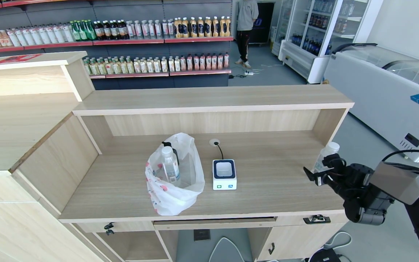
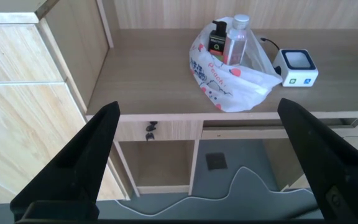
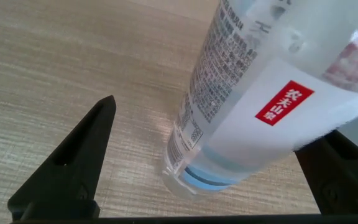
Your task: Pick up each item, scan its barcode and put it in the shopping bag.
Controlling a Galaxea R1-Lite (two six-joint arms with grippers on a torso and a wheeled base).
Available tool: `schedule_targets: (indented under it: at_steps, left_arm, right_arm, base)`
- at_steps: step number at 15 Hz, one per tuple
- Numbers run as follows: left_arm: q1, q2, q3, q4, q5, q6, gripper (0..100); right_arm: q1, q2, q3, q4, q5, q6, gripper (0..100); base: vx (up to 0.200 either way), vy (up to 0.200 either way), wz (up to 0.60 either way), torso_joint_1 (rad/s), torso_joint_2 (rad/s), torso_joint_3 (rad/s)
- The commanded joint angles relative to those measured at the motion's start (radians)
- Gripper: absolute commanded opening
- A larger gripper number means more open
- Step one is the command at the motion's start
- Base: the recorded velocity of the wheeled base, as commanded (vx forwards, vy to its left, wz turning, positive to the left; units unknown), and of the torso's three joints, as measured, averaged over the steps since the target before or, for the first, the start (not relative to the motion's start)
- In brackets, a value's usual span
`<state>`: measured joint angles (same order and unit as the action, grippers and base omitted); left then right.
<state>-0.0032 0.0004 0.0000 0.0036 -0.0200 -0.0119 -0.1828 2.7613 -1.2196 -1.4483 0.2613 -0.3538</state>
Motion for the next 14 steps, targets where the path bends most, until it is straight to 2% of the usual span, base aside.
schedule_targets:
  at_steps: [1,10,11,14]
  left_arm:
    - [0.0,0.001,0.0,0.001,0.0,0.0,100]
    - [0.0,0.001,0.0,0.001,0.0,0.0,100]
    - [0.0,0.001,0.0,0.001,0.0,0.0,100]
    - [0.0,0.001,0.0,0.001,0.0,0.0,100]
  right_arm:
    - [0.0,0.014,-0.015,0.006,0.001,0.001,100]
    - [0.003,0.064,-0.218,0.151,0.003,0.024,100]
    - [0.006,0.067,-0.233,0.161,0.003,0.03,0]
    - [0.009,0.078,-0.259,0.18,0.003,0.035,0]
  base:
    - [0.0,0.0,0.0,0.0,0.0,0.0]
    - [0.0,0.0,0.0,0.0,0.0,0.0]
    - [0.0,0.0,0.0,0.0,0.0,0.0]
    - [0.0,0.0,0.0,0.0,0.0,0.0]
